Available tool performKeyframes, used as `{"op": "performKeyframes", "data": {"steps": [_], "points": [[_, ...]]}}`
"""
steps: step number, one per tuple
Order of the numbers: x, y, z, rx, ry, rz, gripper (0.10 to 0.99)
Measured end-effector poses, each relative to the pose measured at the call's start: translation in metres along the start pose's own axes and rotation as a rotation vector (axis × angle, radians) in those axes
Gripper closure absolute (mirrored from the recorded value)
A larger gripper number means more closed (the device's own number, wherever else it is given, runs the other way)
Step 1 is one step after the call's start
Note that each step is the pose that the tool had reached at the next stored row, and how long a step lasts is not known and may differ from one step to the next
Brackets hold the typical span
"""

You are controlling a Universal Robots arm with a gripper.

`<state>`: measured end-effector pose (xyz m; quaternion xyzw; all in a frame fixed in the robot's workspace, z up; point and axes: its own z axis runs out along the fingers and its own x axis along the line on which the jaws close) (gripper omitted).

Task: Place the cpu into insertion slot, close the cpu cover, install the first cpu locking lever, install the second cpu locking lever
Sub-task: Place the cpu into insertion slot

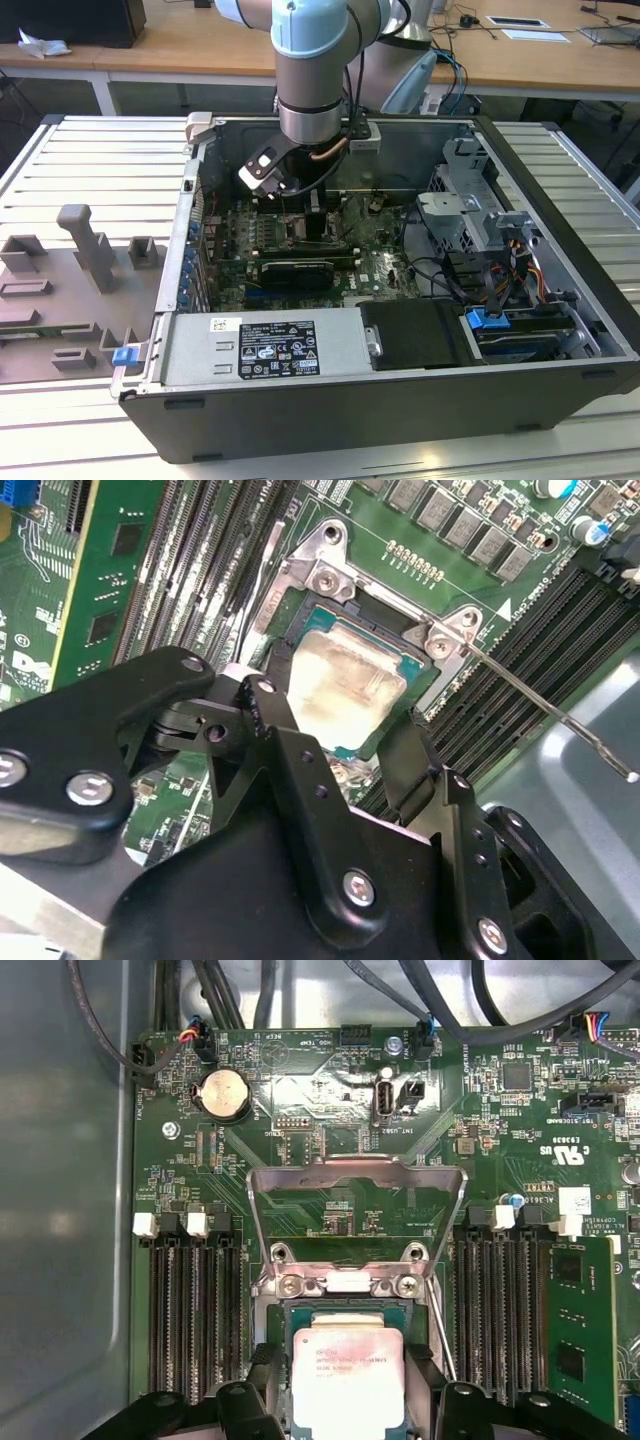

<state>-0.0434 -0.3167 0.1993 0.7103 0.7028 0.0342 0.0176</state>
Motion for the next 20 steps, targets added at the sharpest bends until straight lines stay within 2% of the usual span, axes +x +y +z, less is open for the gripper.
{"op": "performKeyframes", "data": {"steps": [5,7,10,12,13,14,15,16,18,19,20], "points": [[0.0,0.0001,-0.0019,0.0,0.0001,0.0,0.478],[0.0001,0.0005,-0.0067,0.001,0.0003,0.0,0.478],[0.0002,0.0008,-0.0093,0.004,0.0001,0.0,0.494],[0.0002,0.0011,-0.011,0.006,-0.0003,0.0,0.624],[0.0003,0.0013,-0.0115,0.007,-0.0004,0.0,0.624],[0.0003,0.0014,-0.0122,0.009,-0.0006,0.0,0.745],[0.0003,0.0017,-0.0124,0.01,-0.0011,0.0,0.804],[0.0002,0.0018,-0.0124,0.01,-0.0019,0.0,0.804],[0.0002,0.002,-0.0127,0.012,-0.004,0.0,0.925],[0.0002,0.0022,-0.0129,0.013,-0.0046,0.0,0.925],[0.0002,0.0022,-0.013,0.013,-0.0049,0.0,0.98]]}}
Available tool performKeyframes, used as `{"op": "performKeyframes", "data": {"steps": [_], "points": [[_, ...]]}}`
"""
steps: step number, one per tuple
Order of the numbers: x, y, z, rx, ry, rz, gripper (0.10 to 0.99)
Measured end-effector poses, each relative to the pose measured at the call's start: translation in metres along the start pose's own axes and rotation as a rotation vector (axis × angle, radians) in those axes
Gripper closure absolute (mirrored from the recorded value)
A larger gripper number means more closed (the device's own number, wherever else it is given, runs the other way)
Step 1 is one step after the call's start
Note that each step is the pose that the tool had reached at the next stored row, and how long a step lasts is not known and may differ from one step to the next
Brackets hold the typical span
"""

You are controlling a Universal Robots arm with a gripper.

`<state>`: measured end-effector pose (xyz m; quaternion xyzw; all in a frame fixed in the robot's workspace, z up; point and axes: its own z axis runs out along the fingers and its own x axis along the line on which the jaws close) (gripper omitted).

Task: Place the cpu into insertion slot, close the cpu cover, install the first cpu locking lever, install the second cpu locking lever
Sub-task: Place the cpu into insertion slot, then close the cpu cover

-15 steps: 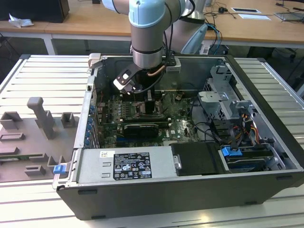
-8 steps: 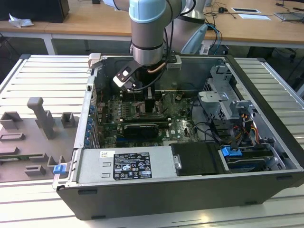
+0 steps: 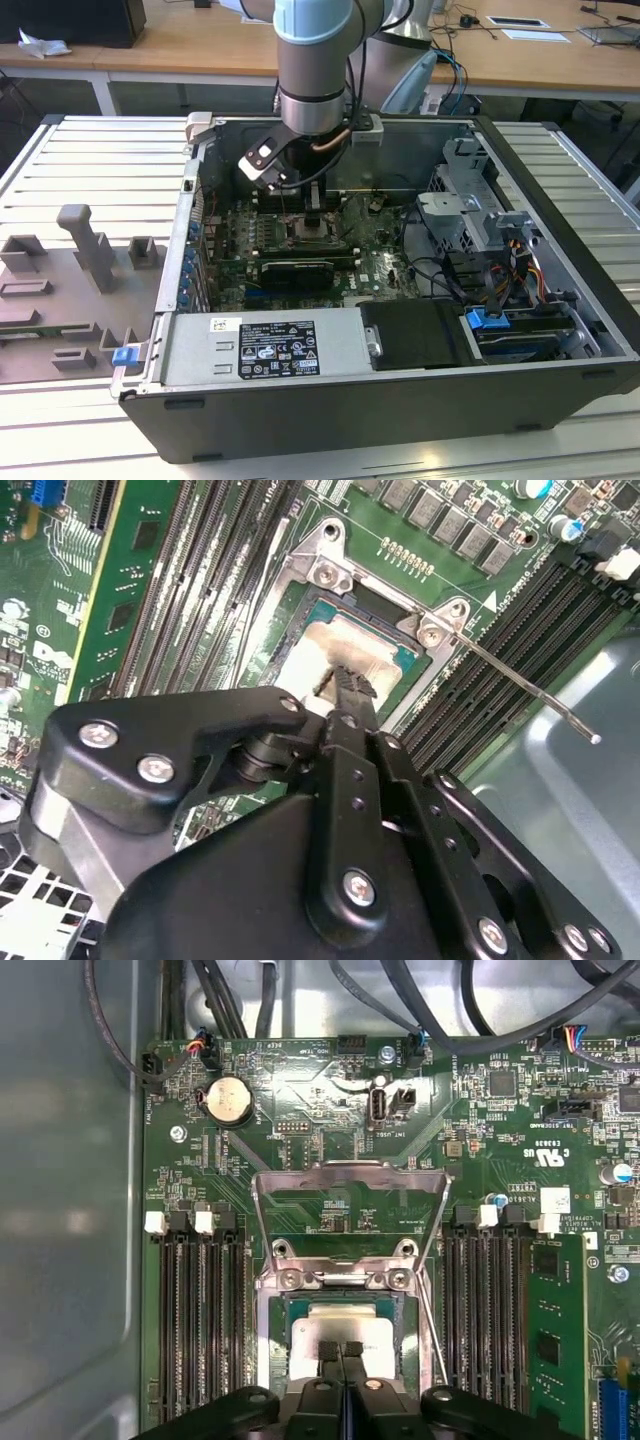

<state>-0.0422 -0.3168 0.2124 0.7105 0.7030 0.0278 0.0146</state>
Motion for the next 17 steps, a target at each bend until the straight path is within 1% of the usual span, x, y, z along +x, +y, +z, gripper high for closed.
{"op": "performKeyframes", "data": {"steps": [5,12,14,15,16,17], "points": [[0.0,0.0001,-0.002,0.001,0.0,0.0,0.98],[0.0001,0.0004,-0.007,0.003,0.0,0.0,0.98],[0.0002,0.0006,-0.0094,0.004,-0.0001,0.0,0.98],[0.0002,0.0007,-0.0122,0.005,0.0,0.0,0.98],[0.0003,0.001,-0.0166,0.007,0.0,0.0,0.98],[0.0004,0.0011,-0.0189,0.008,0.0,0.0,0.98]]}}
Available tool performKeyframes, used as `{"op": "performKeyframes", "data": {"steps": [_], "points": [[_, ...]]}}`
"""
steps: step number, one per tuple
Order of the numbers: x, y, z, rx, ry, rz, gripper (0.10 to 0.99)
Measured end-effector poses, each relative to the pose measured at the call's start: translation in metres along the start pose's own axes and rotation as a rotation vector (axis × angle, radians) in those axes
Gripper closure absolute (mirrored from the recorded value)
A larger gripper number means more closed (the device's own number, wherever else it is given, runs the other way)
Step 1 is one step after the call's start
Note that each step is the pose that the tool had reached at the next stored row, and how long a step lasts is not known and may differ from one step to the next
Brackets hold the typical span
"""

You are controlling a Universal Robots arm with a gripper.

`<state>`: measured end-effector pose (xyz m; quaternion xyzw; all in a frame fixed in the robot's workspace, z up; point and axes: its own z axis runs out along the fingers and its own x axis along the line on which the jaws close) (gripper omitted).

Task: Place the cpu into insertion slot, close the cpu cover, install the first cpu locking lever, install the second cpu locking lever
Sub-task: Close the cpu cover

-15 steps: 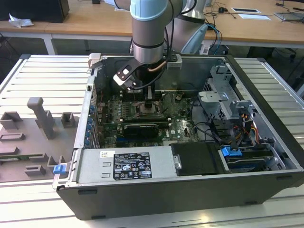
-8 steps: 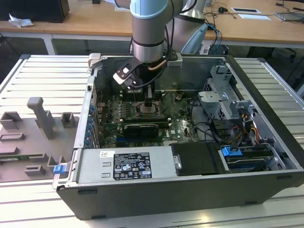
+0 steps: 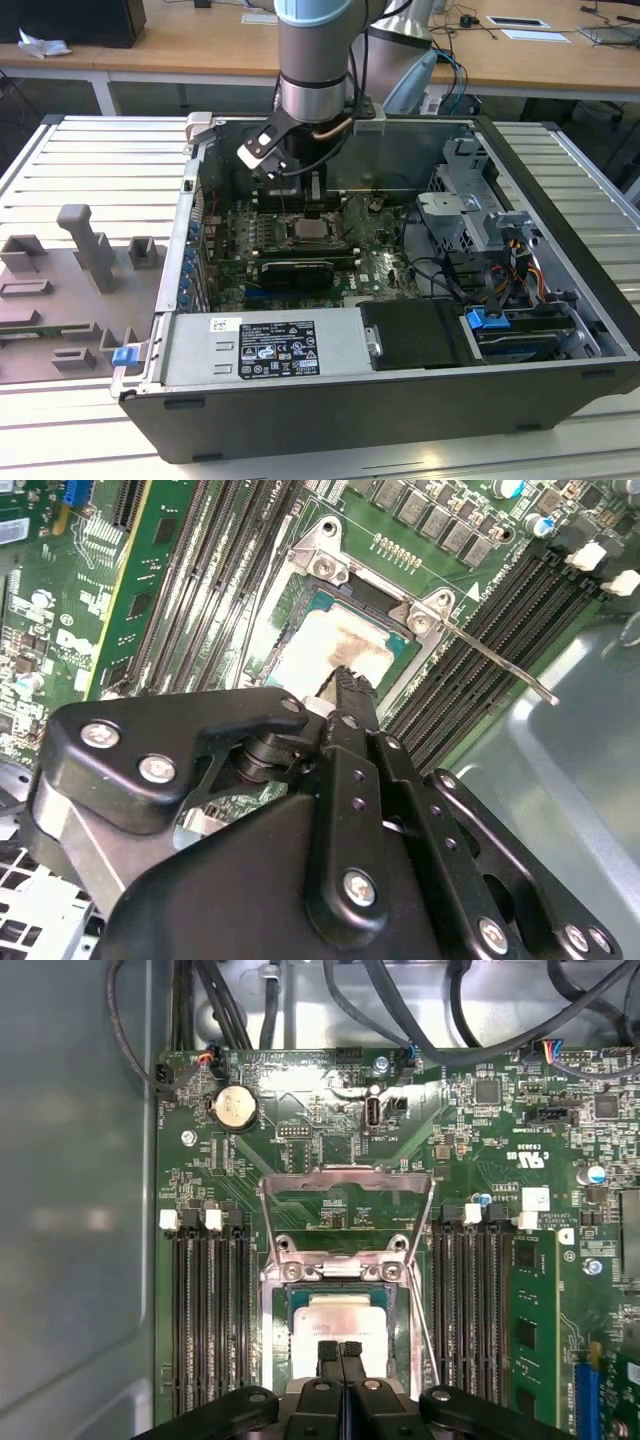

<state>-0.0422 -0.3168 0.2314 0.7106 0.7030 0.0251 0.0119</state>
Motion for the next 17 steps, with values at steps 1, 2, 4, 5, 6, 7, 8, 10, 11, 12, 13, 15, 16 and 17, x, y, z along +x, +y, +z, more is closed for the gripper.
{"op": "performKeyframes", "data": {"steps": [1,2,4,5,6,7,8,10,11,12,13,15,16,17], "points": [[0.0,0.0001,-0.0014,0.0,0.0,0.0,0.98],[0.0001,0.0002,-0.0027,0.001,-0.0001,0.0,0.98],[0.0001,0.0003,-0.0061,0.001,-0.0001,0.0,0.98],[0.0001,0.0004,-0.0074,0.002,-0.0001,0.0,0.98],[0.0002,0.0006,-0.0081,0.003,-0.0001,0.0,0.98],[0.0002,0.0064,-0.0079,0.012,-0.0002,0.0,0.98],[0.0003,0.0121,-0.0076,0.018,-0.0002,0.0,0.98],[0.0003,0.0175,-0.0076,0.026,-0.0005,0.0,0.98],[0.0003,0.0181,-0.0088,0.028,-0.0007,0.0,0.98],[0.0004,0.0184,-0.0102,0.029,-0.0004,0.001,0.98],[0.0005,0.0192,-0.0146,0.031,-0.0004,0.001,0.98],[0.0005,0.0205,-0.0174,0.033,-0.0005,0.001,0.98],[0.0006,0.0221,-0.0177,0.034,-0.0003,0.001,0.98],[0.0006,0.0238,-0.0177,0.035,-0.0002,0.001,0.98]]}}
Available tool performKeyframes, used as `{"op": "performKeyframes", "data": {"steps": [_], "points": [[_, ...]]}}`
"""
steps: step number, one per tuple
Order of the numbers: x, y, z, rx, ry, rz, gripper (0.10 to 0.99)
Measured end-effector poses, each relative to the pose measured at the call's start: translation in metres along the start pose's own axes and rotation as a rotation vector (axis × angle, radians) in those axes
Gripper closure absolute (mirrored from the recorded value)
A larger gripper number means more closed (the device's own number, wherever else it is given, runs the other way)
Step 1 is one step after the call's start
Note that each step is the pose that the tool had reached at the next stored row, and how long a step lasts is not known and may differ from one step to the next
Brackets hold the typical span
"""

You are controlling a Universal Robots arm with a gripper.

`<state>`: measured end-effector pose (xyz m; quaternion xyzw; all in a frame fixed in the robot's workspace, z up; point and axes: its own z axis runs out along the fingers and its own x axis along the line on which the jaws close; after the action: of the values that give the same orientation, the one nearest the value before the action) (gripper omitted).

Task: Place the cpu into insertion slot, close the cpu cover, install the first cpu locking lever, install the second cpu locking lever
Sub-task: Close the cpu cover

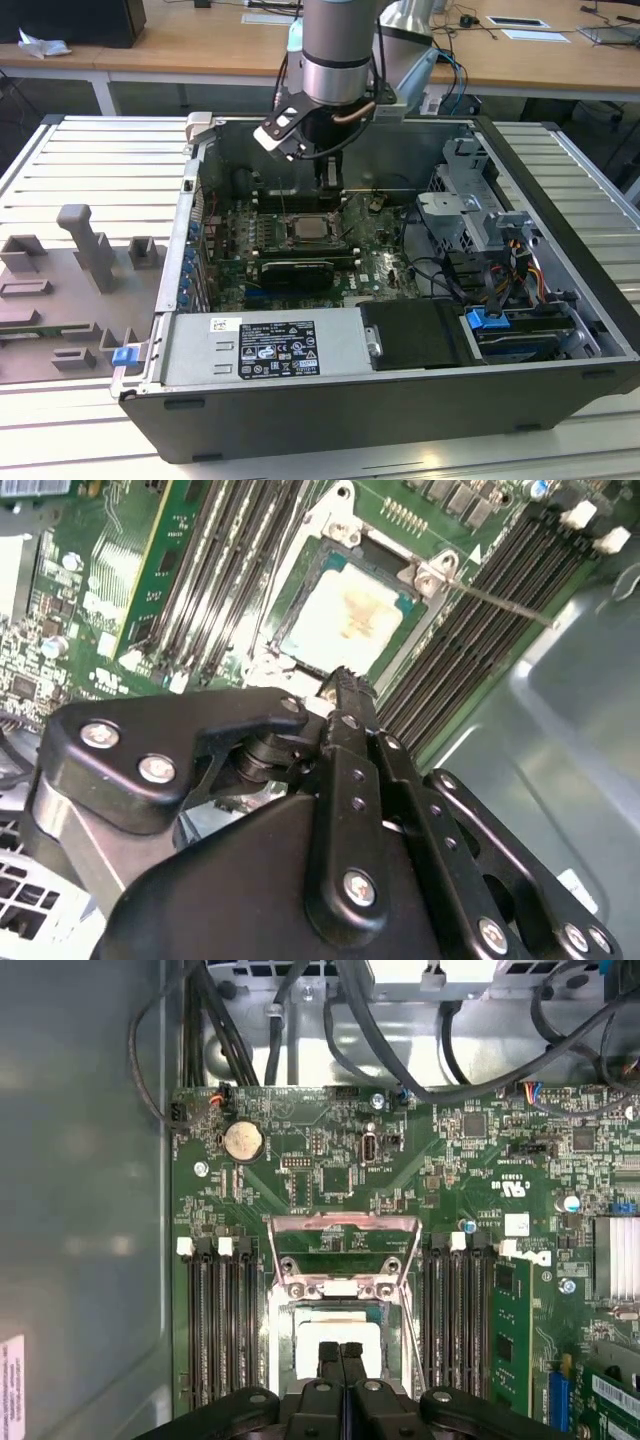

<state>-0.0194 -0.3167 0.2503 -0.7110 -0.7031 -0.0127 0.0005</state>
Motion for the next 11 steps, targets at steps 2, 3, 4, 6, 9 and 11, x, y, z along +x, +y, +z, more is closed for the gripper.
{"op": "performKeyframes", "data": {"steps": [2,3,4,6,9,11], "points": [[0.0,0.0063,-0.0004,0.003,-0.0005,0.0,0.98],[0.0,0.0076,-0.0012,0.004,-0.0005,0.0,0.98],[0.0002,0.0099,-0.0067,0.006,-0.0002,0.0,0.98],[0.0004,0.0163,-0.0132,0.01,-0.0003,0.0,0.98],[0.0006,0.0251,-0.0158,0.014,0.0001,0.0,0.98],[0.0006,0.0329,-0.0159,0.017,-0.0002,0.0,0.98]]}}
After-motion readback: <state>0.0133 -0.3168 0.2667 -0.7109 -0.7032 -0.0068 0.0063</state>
